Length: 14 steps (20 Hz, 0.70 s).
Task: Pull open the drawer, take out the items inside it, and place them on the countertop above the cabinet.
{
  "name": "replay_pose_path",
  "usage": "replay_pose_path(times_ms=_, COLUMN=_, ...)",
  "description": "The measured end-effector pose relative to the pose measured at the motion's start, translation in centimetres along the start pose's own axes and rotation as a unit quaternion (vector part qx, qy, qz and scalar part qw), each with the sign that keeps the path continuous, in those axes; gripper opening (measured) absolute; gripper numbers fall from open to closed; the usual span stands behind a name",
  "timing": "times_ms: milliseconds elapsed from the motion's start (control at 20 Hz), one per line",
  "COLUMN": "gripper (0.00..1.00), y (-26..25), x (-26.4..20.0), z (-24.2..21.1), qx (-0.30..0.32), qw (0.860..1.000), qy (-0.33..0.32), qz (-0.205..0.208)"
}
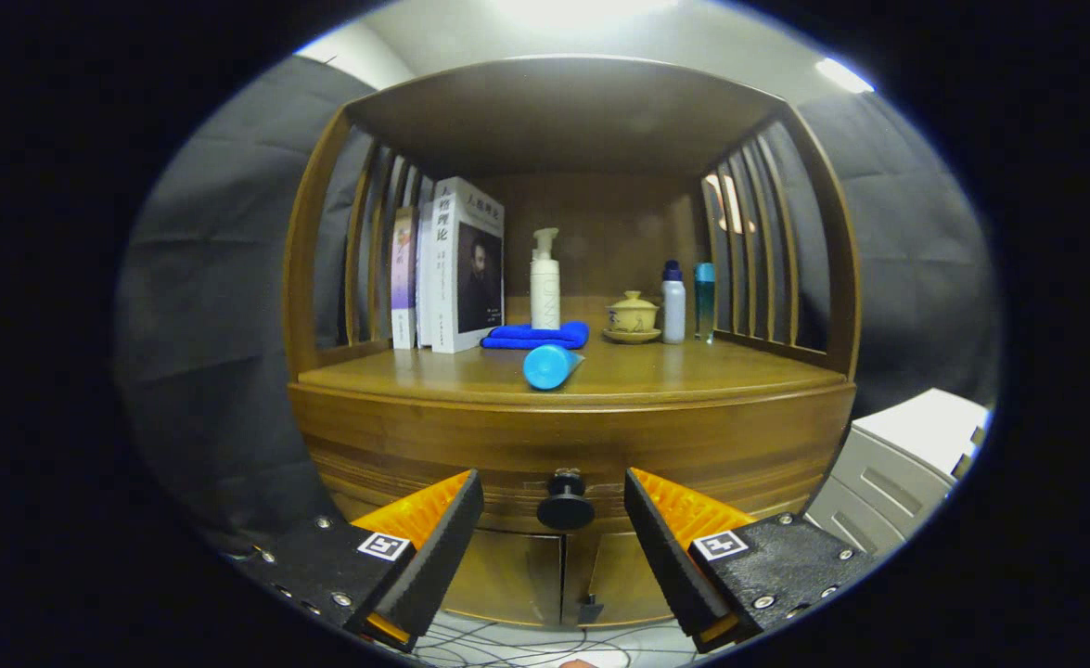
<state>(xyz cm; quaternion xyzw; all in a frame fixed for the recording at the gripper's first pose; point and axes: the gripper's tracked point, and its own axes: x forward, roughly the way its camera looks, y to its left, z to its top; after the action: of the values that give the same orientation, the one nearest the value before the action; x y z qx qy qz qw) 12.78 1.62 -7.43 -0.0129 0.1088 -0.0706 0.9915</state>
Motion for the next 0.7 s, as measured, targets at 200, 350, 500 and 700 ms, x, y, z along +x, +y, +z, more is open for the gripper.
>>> replay_pose_path(times_ms=200, gripper=0.95, y=-1.2, x=-3.2, z=1.4, qx=0.007, qw=1.000, qy=-0.010, qz=0.010)
replay_pose_path(times_ms=350, gripper=0.95, y=-2.7, x=-5.2, z=1.7, qx=0.021, qw=1.000, qy=-0.008, qz=0.002)
replay_pose_path(times_ms=500, gripper=0.95, y=-3.5, x=-6.6, z=1.8, qx=0.031, qw=0.999, qy=-0.011, qz=-0.004)
replay_pose_path(times_ms=700, gripper=0.95, y=-3.4, x=-8.2, z=1.2, qx=0.011, qw=1.000, qy=-0.009, qz=0.004)
